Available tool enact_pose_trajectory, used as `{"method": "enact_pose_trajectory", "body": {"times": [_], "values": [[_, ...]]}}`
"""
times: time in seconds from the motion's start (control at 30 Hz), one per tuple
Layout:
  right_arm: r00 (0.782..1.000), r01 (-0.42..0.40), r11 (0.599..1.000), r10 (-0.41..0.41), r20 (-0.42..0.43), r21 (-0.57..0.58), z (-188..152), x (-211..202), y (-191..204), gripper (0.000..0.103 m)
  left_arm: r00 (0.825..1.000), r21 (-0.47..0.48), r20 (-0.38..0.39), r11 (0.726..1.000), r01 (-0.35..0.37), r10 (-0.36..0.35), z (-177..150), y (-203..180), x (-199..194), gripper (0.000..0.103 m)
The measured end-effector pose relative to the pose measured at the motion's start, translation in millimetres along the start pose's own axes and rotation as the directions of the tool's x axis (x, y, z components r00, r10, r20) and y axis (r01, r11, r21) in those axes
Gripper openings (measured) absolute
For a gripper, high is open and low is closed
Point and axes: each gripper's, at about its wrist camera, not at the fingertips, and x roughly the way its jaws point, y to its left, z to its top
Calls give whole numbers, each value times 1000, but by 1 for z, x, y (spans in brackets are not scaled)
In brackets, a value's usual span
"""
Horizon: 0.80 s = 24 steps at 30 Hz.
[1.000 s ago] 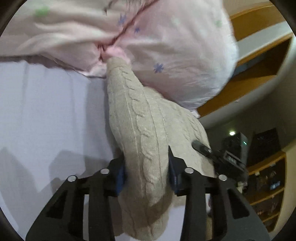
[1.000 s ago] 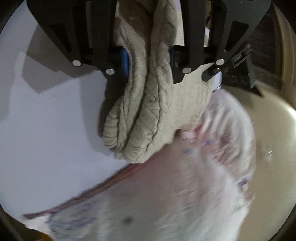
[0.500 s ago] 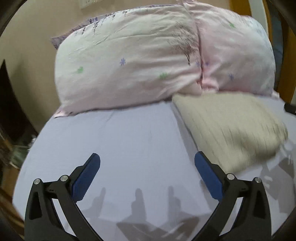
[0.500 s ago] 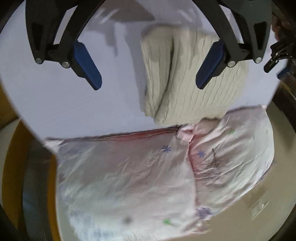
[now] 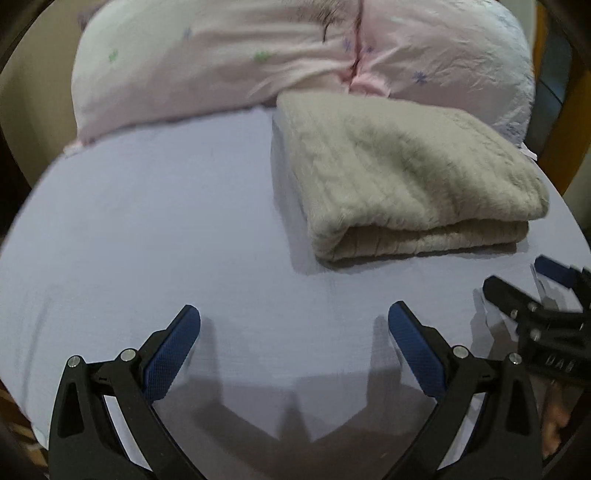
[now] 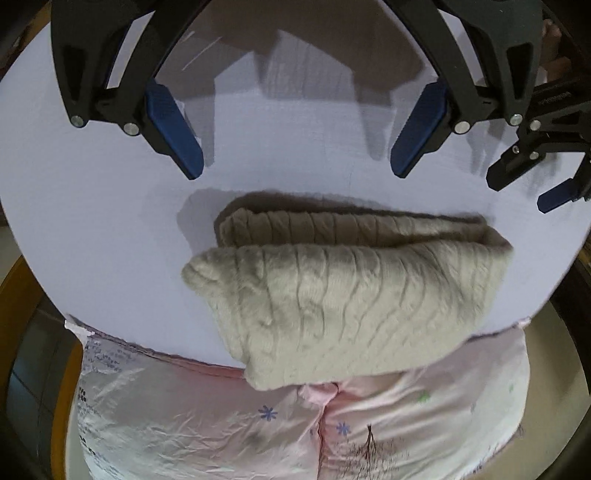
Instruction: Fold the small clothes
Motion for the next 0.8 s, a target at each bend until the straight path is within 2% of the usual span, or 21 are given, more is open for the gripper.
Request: {"method": "enact_pose_trajectory", "body": {"times": [0.07,0.8], "values": [[1000,16,1000,-17,-4,-5,0,2,1,101,999,2,14,1000,-30,30,-1,-1,1,102],[998,51,998,-52,24,35,-6,0,5,101,1000,47,-6,999,-3,3,-4,-1,1,102]]}}
